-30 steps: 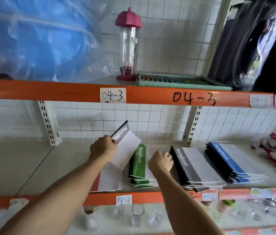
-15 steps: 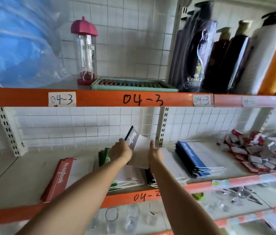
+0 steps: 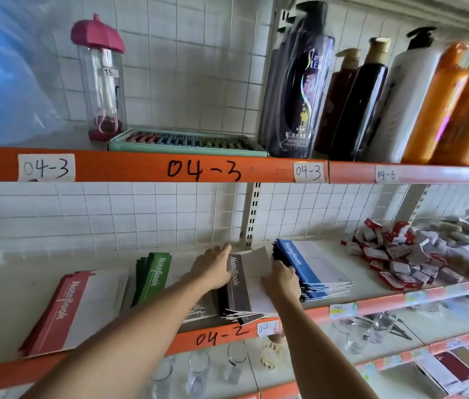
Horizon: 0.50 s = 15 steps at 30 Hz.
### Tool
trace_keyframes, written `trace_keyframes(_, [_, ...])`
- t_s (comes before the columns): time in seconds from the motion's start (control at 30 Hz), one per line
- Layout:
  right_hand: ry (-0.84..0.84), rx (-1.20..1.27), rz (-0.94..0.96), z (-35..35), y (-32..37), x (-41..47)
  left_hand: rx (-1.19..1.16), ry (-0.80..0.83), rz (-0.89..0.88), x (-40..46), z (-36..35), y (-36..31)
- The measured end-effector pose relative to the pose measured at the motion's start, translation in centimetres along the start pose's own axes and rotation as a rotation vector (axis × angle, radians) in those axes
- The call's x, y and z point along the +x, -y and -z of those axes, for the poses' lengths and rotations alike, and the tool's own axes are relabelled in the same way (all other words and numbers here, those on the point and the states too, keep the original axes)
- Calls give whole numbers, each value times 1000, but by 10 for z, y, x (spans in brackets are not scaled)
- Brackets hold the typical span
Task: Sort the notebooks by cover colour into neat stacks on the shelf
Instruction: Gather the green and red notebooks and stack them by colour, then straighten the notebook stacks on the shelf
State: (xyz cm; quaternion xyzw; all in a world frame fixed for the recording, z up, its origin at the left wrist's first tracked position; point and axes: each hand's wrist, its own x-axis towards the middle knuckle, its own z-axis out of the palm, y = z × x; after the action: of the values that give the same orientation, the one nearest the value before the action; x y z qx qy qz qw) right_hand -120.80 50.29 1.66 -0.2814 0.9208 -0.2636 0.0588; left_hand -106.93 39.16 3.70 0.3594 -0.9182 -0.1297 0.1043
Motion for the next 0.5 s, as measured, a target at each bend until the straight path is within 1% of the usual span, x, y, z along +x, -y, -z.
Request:
trace_keyframes(0.1, [-6, -111, 43, -6, 5, -1, 28, 0, -2, -6, -1, 12])
trace_keyframes(0.23, [-4, -209, 199, -19, 19, -11, 86, 28, -5, -13, 0, 34])
trace_keyframes(0.33, [10, -182, 321, -27, 35, -18, 80, -3, 13, -17, 9, 50])
trace_keyframes(0.43, [82, -160, 429, -32, 53, -28, 108, -44, 16, -31, 13, 66])
trace_keyframes(0.5, [120, -119, 464, -39, 72, -38, 126, -40, 30, -45, 17, 80])
